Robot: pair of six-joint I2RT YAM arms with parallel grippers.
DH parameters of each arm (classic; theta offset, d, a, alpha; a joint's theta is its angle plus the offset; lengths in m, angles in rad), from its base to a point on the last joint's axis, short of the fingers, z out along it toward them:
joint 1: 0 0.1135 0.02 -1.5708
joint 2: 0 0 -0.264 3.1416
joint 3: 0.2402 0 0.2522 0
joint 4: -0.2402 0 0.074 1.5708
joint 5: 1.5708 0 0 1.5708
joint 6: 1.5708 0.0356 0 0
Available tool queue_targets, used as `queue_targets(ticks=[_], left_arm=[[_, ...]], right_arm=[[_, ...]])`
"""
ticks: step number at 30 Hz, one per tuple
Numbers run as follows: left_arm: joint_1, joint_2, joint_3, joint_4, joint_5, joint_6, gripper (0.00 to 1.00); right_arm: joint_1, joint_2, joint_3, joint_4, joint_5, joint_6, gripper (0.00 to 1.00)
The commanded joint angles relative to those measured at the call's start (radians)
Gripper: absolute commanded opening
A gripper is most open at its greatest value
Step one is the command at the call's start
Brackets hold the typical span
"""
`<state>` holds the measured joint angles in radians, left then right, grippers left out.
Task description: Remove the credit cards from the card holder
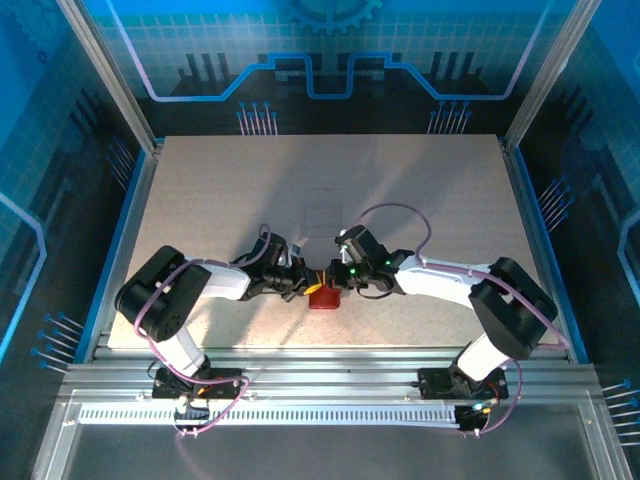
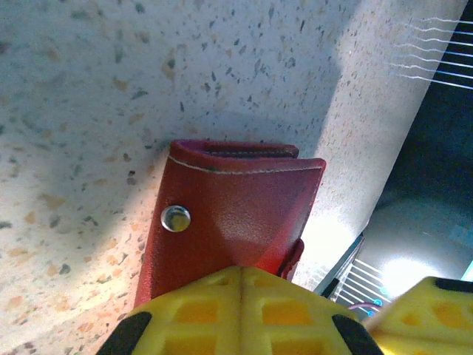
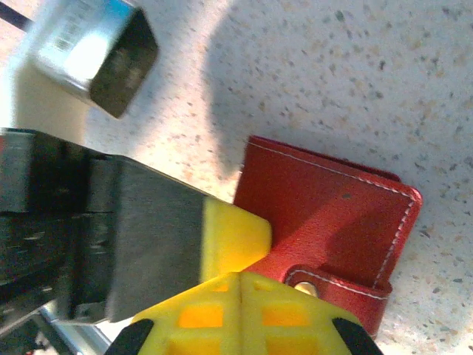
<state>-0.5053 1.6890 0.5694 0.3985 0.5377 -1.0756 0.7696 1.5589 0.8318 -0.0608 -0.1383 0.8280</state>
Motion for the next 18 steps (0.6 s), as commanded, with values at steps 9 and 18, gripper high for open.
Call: queue_targets(ticks=[9,18], left_arm=[[-0.006,0.055,-0.021,-0.055,-0.029,-0.009,0.04],[-0.006,0.045,-0.032,-0.049,-0.032,-0.012,0.04]], right_arm=[[-0.001,0.03,0.119,-0.216,0.073,-0.074,0.04],[0.065,0.117,0.223,-0.361,0.191,-0.193,0.19]])
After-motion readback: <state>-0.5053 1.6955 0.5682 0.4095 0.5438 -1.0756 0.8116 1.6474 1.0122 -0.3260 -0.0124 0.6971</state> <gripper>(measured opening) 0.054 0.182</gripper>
